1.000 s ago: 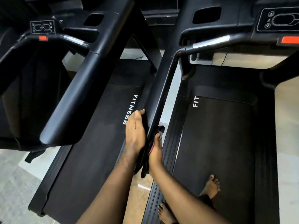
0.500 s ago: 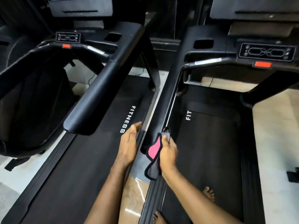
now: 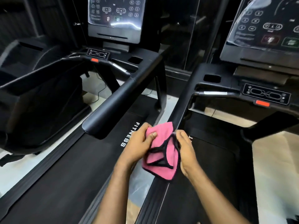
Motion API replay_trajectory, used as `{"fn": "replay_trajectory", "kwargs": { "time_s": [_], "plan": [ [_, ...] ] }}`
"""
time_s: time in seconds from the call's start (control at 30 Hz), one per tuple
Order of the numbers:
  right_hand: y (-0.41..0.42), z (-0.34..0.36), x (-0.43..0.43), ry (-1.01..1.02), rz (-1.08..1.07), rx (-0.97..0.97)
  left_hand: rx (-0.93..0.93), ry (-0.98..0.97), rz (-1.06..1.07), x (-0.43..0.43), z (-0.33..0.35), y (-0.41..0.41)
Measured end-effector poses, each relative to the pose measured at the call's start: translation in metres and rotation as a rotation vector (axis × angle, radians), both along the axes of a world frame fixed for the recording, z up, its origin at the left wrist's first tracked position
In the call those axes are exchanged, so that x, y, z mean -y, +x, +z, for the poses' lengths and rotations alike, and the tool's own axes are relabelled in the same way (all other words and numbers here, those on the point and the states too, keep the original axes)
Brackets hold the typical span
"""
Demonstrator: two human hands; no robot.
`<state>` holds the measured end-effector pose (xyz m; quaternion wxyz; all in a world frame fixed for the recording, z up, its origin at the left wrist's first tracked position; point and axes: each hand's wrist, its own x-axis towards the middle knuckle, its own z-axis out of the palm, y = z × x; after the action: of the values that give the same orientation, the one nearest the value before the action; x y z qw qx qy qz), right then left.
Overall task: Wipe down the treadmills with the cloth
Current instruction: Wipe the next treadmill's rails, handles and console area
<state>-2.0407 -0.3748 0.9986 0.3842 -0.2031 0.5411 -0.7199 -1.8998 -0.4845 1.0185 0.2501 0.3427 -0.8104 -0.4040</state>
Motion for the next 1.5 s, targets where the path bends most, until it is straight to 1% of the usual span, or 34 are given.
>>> {"fn": "replay_trajectory", "kwargs": {
  "time_s": [0.07, 0.17, 0.2, 0.23, 0.3, 0.33, 0.37, 0.43, 0.5, 0.53, 0.6, 0.67, 0.77, 0.83, 0.9, 1.03, 1.1, 1.17, 1.23, 1.27, 1.33, 1.37, 1.4, 1.5],
  "plan": [
    [-0.007, 0.002, 0.008, 0.076, 0.087, -0.028, 0.000, -0.090, 0.048, 0.010, 0.015, 0.013],
    [-0.009, 0.017, 0.025, 0.194, 0.318, -0.274, 0.021, -0.141, 0.101, 0.022, 0.038, 0.031],
    [-0.006, 0.023, 0.032, 0.243, 0.370, -0.329, 0.016, -0.145, 0.128, 0.025, 0.045, 0.037],
    [-0.003, 0.029, 0.038, 0.312, 0.406, -0.338, 0.014, -0.145, 0.161, 0.028, 0.051, 0.041],
    [0.006, 0.039, 0.049, 0.462, 0.471, -0.237, -0.011, -0.150, 0.237, 0.030, 0.060, 0.050],
    [0.010, 0.042, 0.052, 0.505, 0.506, -0.177, -0.028, -0.153, 0.272, 0.029, 0.064, 0.053],
    [0.016, 0.044, 0.055, 0.508, 0.539, -0.138, -0.032, -0.171, 0.310, 0.029, 0.068, 0.058],
    [0.028, 0.044, 0.061, 0.427, 0.580, -0.099, -0.022, -0.277, 0.378, 0.030, 0.072, 0.066],
    [0.042, 0.043, 0.069, 0.326, 0.561, -0.103, -0.012, -0.379, 0.476, 0.033, 0.073, 0.074],
    [0.048, 0.041, 0.073, 0.292, 0.524, -0.117, 0.000, -0.364, 0.531, 0.034, 0.074, 0.079],
    [0.058, 0.037, 0.082, 0.269, 0.430, -0.118, 0.019, -0.245, 0.595, 0.033, 0.076, 0.087],
    [0.068, 0.032, 0.091, 0.290, 0.404, -0.100, 0.046, -0.170, 0.612, 0.029, 0.076, 0.095],
    [0.083, 0.029, 0.099, 0.333, 0.405, -0.211, 0.080, -0.086, 0.642, 0.024, 0.076, 0.105],
    [0.091, 0.030, 0.100, 0.304, 0.379, -0.251, 0.153, -0.048, 0.623, 0.021, 0.074, 0.115],
    [0.097, 0.030, 0.099, 0.288, 0.355, -0.277, 0.208, 0.045, 0.634, 0.021, 0.066, 0.125],
    [0.103, 0.028, 0.098, 0.328, 0.298, -0.376, 0.094, 0.312, 0.723, 0.029, 0.041, 0.138],
    [0.104, 0.024, 0.098, 0.342, 0.297, -0.418, 0.118, 0.411, 0.699, 0.030, 0.023, 0.139],
    [0.106, 0.020, 0.098, 0.369, 0.280, -0.463, 0.163, 0.415, 0.719, 0.029, 0.008, 0.139],
    [0.106, 0.013, 0.096, 0.417, 0.261, -0.489, 0.140, 0.349, 0.741, 0.024, 0.000, 0.138],
    [0.105, 0.010, 0.095, 0.447, 0.276, -0.493, 0.082, 0.278, 0.751, 0.021, -0.001, 0.136],
    [0.105, 0.004, 0.093, 0.499, 0.333, -0.509, -0.132, 0.094, 0.776, 0.018, 0.002, 0.130],
    [0.106, 0.003, 0.091, 0.523, 0.348, -0.533, -0.183, 0.044, 0.786, 0.017, 0.004, 0.127],
    [0.106, 0.002, 0.090, 0.542, 0.347, -0.573, -0.171, 0.035, 0.785, 0.017, 0.004, 0.125],
    [0.105, 0.000, 0.090, 0.576, 0.276, -0.661, 0.075, 0.201, 0.736, 0.022, -0.003, 0.128]
  ]
}}
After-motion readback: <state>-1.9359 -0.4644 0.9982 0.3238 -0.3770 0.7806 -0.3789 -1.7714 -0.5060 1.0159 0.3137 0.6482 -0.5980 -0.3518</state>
